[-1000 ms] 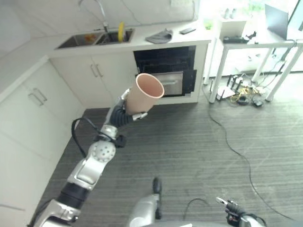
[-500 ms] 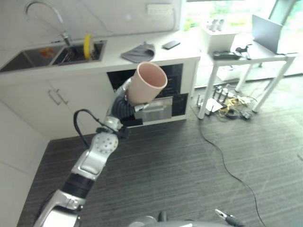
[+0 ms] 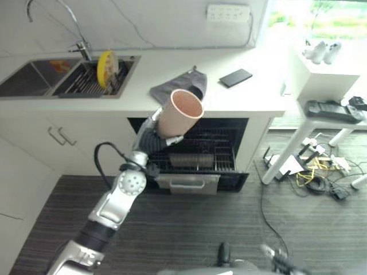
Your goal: Place the dishes in the dishwasher.
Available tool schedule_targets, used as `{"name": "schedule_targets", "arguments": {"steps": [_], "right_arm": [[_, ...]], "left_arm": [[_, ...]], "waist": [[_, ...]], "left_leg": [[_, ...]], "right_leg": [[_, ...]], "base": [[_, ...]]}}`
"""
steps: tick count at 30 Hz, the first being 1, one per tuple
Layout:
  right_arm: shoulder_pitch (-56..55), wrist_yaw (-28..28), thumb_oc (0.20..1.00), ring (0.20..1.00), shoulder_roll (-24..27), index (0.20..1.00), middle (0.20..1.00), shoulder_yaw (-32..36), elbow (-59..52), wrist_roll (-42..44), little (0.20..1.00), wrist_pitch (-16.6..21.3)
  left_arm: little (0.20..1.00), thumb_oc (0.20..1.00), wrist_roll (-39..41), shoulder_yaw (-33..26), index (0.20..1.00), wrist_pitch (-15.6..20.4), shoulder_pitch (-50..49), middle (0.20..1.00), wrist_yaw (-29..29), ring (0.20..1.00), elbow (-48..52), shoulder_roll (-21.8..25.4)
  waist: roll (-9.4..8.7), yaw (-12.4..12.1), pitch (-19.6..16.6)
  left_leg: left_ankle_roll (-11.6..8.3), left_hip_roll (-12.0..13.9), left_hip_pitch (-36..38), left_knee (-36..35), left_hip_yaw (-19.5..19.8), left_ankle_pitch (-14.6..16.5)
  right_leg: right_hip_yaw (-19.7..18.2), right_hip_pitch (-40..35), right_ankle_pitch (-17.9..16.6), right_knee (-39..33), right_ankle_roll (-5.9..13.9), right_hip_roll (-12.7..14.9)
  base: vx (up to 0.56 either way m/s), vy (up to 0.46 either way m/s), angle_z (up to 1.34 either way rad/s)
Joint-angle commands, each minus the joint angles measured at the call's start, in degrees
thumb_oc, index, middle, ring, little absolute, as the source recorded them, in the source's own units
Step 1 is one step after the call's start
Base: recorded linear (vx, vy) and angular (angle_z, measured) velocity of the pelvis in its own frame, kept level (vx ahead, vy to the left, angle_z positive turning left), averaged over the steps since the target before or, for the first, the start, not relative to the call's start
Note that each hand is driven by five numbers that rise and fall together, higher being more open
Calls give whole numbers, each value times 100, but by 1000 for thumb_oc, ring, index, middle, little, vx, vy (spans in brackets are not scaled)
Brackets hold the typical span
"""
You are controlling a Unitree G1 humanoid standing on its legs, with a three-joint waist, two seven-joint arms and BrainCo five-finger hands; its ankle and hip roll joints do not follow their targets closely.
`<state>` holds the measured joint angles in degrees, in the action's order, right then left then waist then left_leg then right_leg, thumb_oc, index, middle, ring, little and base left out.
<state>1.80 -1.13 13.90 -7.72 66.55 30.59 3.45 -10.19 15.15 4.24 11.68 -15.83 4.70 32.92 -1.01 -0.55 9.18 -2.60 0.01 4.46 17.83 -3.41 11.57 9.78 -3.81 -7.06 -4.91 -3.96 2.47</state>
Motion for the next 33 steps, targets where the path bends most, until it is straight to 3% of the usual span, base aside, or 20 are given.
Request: {"name": "schedule_targets", "arguments": {"steps": [1,2,4,7,9,10,12,13,17,27,33], "right_arm": [[-178,-133,1000,1000,33,1000,1000,-133,252,220,1000,-46],[-164,-120,1000,1000,55,1000,1000,-163,254,172,1000,-50],[-162,-77,1000,1000,84,1000,1000,-154,292,178,1000,-43],[-99,-31,1000,1000,200,1000,1000,11,464,208,1000,-20],[-54,0,1000,1000,299,1000,1000,104,540,175,1000,-34],[-48,13,1000,1000,351,1000,1000,210,606,155,1000,-82],[-159,17,1000,1000,307,1000,1000,260,619,281,1000,-37],[-265,12,1000,1000,160,1000,1000,265,591,380,1000,32],[-323,109,1000,1000,-164,1000,1000,67,404,479,1000,98],[-264,239,1000,1000,-156,1000,1000,15,363,473,1000,-34],[-265,463,1000,1000,-189,1000,1000,164,375,1024,1000,84]], "left_arm": [[200,200,-51,-216,200,333,357,200,-352,200,114,172],[200,200,-66,-228,200,360,329,200,-393,200,105,160],[200,200,-61,-215,200,350,349,200,-407,200,100,147],[200,200,-36,-171,200,381,391,200,-392,200,155,139],[200,200,-69,-149,200,342,400,200,-438,200,221,90],[200,200,-45,-159,200,282,431,200,-418,200,255,64],[200,200,-52,-120,200,286,509,200,-358,200,218,62],[200,200,-79,-126,200,307,546,200,-282,200,203,127],[200,200,-63,-148,200,358,645,200,-225,200,152,338],[200,200,-90,-142,200,254,697,200,-225,200,176,322],[200,200,24,-143,200,296,645,200,-188,200,149,254]], "waist": [[-6,94,-304],[-22,80,-279],[-20,76,-243],[89,115,-153],[162,89,-87],[190,77,-126],[228,91,-178],[309,81,-249],[270,24,-322],[154,-63,-362],[142,-56,-406]], "left_leg": [[497,-210,-173,62,-137,-554],[434,-151,-406,593,-186,-715],[367,15,-662,906,-250,-898],[147,511,-679,0,-480,-1359],[-65,732,-740,-690,-319,-1859],[-81,728,-601,-1247,-273,-1651],[-74,651,-251,-1720,-328,-1506],[-31,492,67,-2126,-262,-1432],[197,287,205,-2273,-336,-1226],[220,342,210,-2283,-645,-1158],[180,396,266,-2283,-757,-1145]], "right_leg": [[-36,204,693,910,604,-25],[-53,147,751,917,524,-40],[-27,89,780,924,468,-56],[11,-71,898,915,476,-102],[-103,-266,940,768,509,-90],[-24,-321,876,647,636,106],[143,-323,788,580,772,286],[243,-253,716,597,926,442],[272,-130,515,577,1184,686],[397,-236,377,233,1227,710],[454,-351,369,89,1199,667]], "base": [[77,-69,-19],[47,-44,-42],[32,11,-14],[53,246,22],[90,443,22],[95,496,-2],[77,444,-44],[70,373,-55],[-2,159,35],[-24,-23,5],[3,-31,-1]]}}
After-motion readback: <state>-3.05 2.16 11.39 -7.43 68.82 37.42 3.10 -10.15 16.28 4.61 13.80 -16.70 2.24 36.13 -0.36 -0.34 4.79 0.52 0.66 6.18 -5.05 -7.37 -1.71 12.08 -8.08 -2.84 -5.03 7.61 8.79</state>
